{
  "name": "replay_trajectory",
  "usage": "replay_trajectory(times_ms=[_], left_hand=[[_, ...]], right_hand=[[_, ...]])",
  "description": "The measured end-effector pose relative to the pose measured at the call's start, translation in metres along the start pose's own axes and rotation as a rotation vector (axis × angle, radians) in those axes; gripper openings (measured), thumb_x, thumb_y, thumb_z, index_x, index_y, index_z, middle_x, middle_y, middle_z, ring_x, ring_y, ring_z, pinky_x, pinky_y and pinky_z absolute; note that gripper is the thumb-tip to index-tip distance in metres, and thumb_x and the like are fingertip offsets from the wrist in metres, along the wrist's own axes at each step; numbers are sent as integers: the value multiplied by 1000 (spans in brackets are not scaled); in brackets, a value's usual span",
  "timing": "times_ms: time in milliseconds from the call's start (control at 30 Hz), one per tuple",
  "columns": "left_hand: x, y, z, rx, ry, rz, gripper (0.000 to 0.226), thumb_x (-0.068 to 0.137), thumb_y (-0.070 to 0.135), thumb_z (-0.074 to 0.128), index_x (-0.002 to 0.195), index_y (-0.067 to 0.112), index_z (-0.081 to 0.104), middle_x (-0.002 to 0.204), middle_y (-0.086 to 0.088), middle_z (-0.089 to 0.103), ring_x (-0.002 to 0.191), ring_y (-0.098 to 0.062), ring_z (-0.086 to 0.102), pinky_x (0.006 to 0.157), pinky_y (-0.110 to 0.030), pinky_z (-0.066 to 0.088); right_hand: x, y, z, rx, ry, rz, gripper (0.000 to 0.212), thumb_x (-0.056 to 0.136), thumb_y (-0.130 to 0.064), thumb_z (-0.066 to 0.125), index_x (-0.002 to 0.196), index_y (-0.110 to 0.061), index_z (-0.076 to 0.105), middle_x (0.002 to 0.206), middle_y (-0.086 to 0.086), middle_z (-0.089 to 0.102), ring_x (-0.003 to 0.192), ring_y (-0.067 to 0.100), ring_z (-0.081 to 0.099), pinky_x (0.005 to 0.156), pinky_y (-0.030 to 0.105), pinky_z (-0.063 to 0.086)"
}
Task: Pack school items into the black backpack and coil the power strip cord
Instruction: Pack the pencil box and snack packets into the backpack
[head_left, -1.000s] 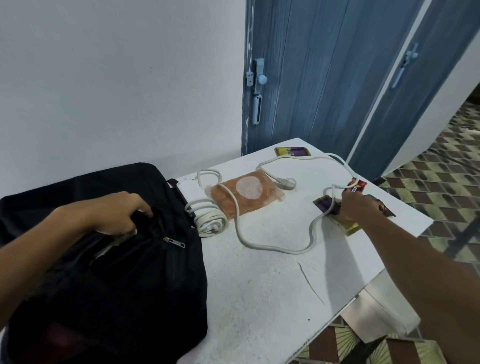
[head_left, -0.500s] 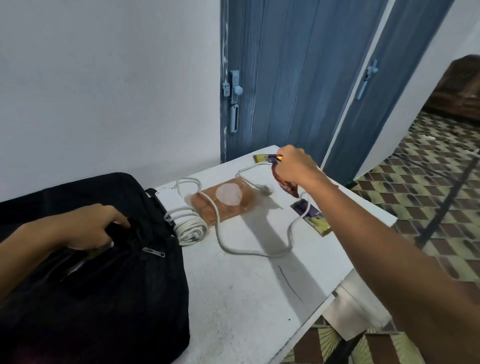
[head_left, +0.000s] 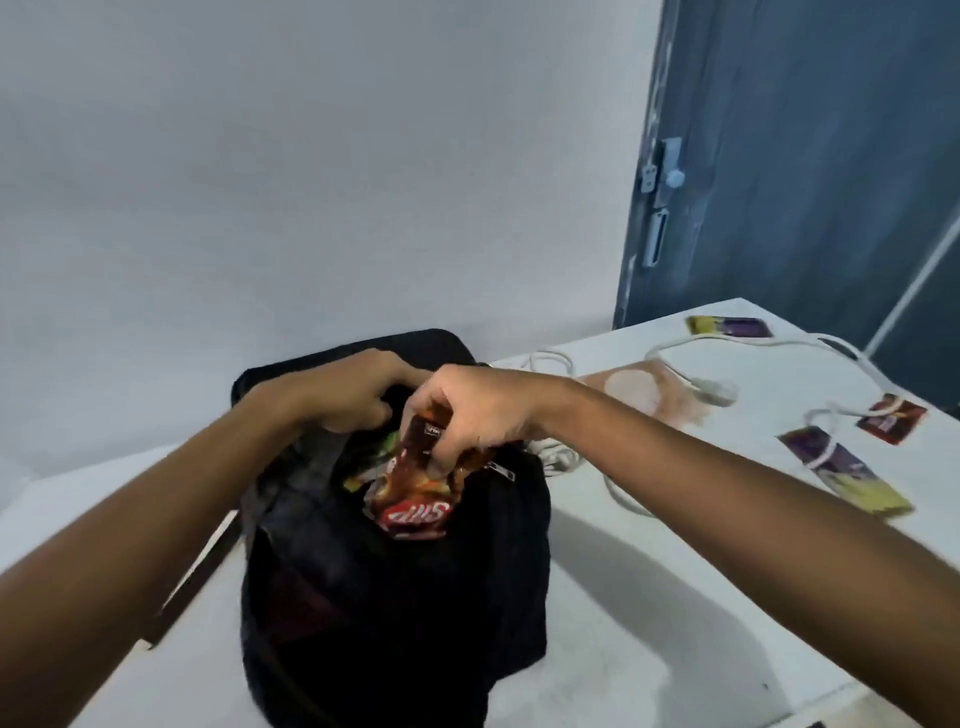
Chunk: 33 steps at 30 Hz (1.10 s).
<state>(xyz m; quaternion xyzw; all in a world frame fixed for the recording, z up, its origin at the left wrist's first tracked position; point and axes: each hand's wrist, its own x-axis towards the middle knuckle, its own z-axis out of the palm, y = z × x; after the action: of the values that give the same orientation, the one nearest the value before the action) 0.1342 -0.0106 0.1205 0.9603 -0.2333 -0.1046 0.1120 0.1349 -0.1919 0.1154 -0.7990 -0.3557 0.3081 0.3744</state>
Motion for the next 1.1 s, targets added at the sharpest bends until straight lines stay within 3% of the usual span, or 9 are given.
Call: replay_trajectory(times_ms=[233,333,433,533,667,767,900,1000,1100], left_hand=[[-29,-3,-29,-26,126,-28,71,69,-16,40,132,13,58,143,12,45,130,-4,44,105,-19,37],[-40,0,-30,-20,166,-18,70,64,-1,36,130,10,59,141,14,44,127,3,41,102,-9,35],[-45,0,-26,-23,216,-23,72,62,0,35,129,8,59,140,13,43,126,9,35,99,1,27],[-48,-3,-19,-43,243,-17,77,58,5,31,129,12,60,139,18,42,128,5,39,102,-12,37],[-41,-6,-11,-35,266,-9,73,61,6,32,127,16,62,134,35,41,110,-18,63,87,-41,50],[-28,-17,-4,-86,250,-19,72,61,8,33,125,20,63,114,60,36,87,-19,69,68,-27,51],[2,-27,12,-80,183,-10,62,67,1,44,123,19,65,128,23,56,118,-10,57,94,-11,39],[22,-32,27,-90,169,-67,56,72,-16,51,115,15,70,124,1,64,119,-14,56,102,-20,35],[38,-37,43,-92,163,-75,61,72,-13,57,90,44,69,114,1,69,111,-13,61,101,-22,39]], right_hand=[[43,19,60,-846,777,-454,15,68,-1,59,83,-3,60,82,15,59,74,32,59,43,30,44],[69,14,75,-909,749,-455,24,79,-7,42,85,-1,64,82,17,58,69,32,58,43,28,40],[90,0,69,-977,303,-183,29,91,-17,50,114,-2,60,115,18,58,104,36,55,85,40,46],[103,-2,64,-869,12,66,40,93,-35,48,124,-10,54,129,11,53,119,32,49,94,36,38],[85,-3,65,-1053,63,-24,48,95,-37,44,132,-8,46,135,16,45,123,35,42,103,40,30],[49,-10,50,-731,20,-188,31,92,-18,49,120,-6,54,115,12,55,113,31,49,84,28,35],[-6,10,-2,-235,315,-233,25,84,-3,57,103,-9,71,98,4,72,91,14,65,86,26,49],[-47,81,-51,-330,749,78,19,83,-5,54,92,-11,70,94,6,71,86,22,65,79,34,52],[-103,166,-90,-597,943,708,20,84,-12,55,103,-14,62,109,13,64,101,33,61,80,33,46]])
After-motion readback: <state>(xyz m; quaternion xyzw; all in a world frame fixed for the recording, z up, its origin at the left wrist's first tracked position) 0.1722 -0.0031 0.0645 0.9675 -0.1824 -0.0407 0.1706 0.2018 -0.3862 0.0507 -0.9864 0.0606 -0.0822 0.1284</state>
